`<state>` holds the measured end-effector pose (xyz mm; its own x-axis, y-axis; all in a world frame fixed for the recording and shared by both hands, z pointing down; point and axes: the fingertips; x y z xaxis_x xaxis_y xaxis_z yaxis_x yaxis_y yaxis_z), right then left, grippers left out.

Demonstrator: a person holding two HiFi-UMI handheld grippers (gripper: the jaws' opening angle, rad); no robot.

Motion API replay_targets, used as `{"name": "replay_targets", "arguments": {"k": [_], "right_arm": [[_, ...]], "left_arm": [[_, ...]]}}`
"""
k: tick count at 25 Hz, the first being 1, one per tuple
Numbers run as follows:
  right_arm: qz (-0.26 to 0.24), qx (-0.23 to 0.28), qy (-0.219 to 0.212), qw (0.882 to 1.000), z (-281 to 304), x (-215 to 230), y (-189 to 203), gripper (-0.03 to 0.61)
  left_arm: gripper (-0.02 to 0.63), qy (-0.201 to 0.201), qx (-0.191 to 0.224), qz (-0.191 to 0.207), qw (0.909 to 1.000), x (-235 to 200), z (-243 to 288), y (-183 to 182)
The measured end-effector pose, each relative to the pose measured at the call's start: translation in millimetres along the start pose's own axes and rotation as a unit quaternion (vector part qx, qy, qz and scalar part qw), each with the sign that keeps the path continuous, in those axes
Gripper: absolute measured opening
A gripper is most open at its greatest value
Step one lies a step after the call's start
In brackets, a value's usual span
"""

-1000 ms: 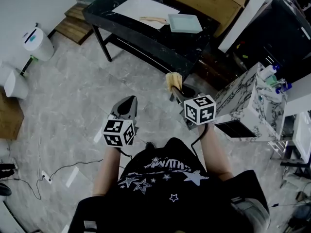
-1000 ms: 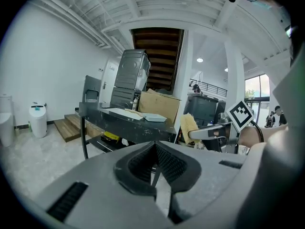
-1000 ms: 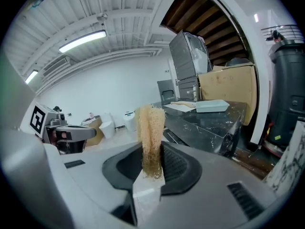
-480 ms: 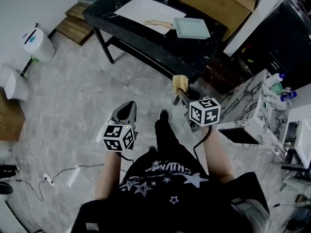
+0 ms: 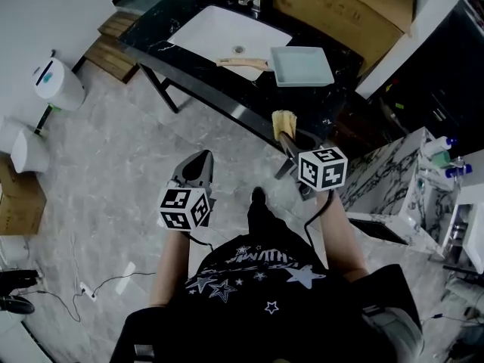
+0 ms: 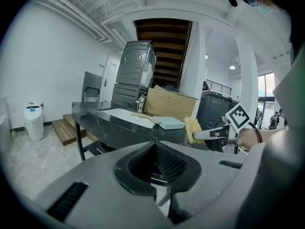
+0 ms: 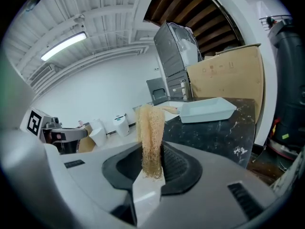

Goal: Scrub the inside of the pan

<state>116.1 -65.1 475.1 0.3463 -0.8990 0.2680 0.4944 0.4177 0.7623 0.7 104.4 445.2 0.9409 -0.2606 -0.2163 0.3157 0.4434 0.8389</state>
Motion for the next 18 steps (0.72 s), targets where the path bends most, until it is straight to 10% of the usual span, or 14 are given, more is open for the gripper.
{"name": "replay_targets", "arguments": {"k": [18], "right_arm": [[0.029,0.034,0.026,0.999,27.8,124.1,-87.5,0.091]], "left_arm": [[0.008,0.02,-0.003,0.056,0.9982,2.0,124.4,-99.2]]}}
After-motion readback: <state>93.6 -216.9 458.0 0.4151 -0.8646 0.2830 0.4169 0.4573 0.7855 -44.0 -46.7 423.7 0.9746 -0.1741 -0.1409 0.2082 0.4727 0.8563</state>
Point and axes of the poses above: the fingertips, and each gripper's own axes: z forward along the fingers, x to its right, y out of its underside, and after that the axes turned 9 degrees about -x, right-handed
